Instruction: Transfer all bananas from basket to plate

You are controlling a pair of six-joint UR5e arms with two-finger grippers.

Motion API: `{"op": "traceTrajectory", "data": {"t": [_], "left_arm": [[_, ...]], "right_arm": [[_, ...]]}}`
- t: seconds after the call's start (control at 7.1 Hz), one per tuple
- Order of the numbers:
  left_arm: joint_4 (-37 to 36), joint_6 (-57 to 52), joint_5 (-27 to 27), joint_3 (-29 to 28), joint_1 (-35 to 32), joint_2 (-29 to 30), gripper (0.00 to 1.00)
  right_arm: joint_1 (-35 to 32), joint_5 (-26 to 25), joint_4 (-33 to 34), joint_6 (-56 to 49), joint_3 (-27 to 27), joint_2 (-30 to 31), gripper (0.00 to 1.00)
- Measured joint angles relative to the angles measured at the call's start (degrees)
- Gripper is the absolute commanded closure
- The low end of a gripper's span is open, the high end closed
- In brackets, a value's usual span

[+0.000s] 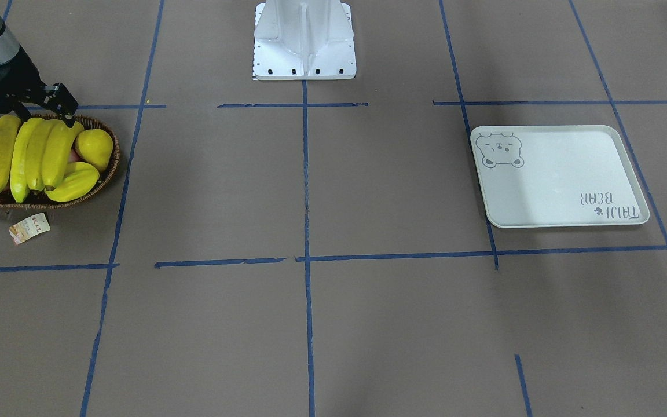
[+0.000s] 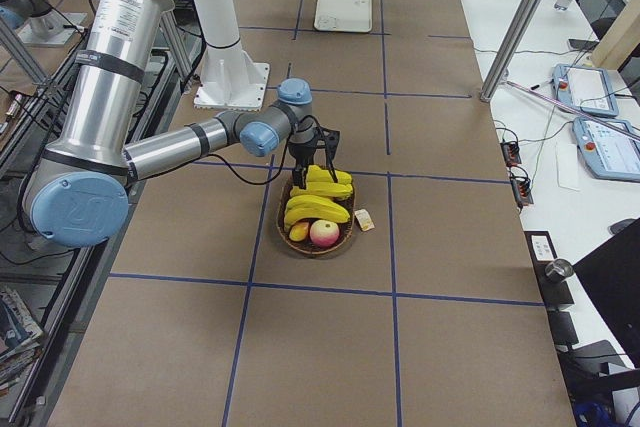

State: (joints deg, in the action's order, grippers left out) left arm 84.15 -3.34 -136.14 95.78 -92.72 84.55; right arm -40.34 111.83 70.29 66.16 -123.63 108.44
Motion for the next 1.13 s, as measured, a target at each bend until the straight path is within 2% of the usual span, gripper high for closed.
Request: {"op": "traceTrajectory", "data": {"t": [0.28,1.13], "left_arm": [[0.05,0.0,0.0,-0.09,0.0,0.0,0.0],[0.05,0.0,0.0,-0.15,0.0,0.0,0.0]], "right_arm": [[0.87,-0.19,0.02,0.02,0.11,-0.16,0.29],[1.92,-0.3,0.02,-0.06,1.7,-1.72,0.29]]}}
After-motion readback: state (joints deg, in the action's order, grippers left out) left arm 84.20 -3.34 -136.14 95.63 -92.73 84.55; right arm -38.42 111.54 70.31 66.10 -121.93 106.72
